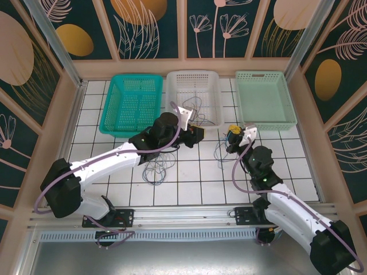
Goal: Untangle the cables
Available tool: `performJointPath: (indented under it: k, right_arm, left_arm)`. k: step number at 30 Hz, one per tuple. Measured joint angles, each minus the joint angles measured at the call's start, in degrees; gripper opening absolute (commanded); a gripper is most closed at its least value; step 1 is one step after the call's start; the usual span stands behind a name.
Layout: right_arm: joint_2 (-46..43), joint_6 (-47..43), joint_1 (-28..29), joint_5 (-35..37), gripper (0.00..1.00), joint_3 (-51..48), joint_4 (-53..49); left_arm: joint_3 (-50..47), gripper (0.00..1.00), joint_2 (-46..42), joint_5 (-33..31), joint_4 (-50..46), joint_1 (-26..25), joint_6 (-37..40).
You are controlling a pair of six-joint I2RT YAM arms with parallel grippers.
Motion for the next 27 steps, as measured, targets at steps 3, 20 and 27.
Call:
performJointPath:
  k: [3,20,27]
  right_arm:
    - [1.09,-0.09,0.0,0.2,0.0,0.15,-0.66]
    - [5.51,0.68,0.04,-1.36,0.0,4.39,-4.09]
    - [6.23,1.9,0.04,-2.16,0.0,5.31,-4.7]
  left_arm:
    - [0.35,0.34,0.31,1.42,0.55,-0.02,0.74]
    - [2.12,0.32,6.75,13.42,10.73,-1.81,2.64]
    - [2.23,0.32,8.66,13.57,10.78,-3.67,4.04]
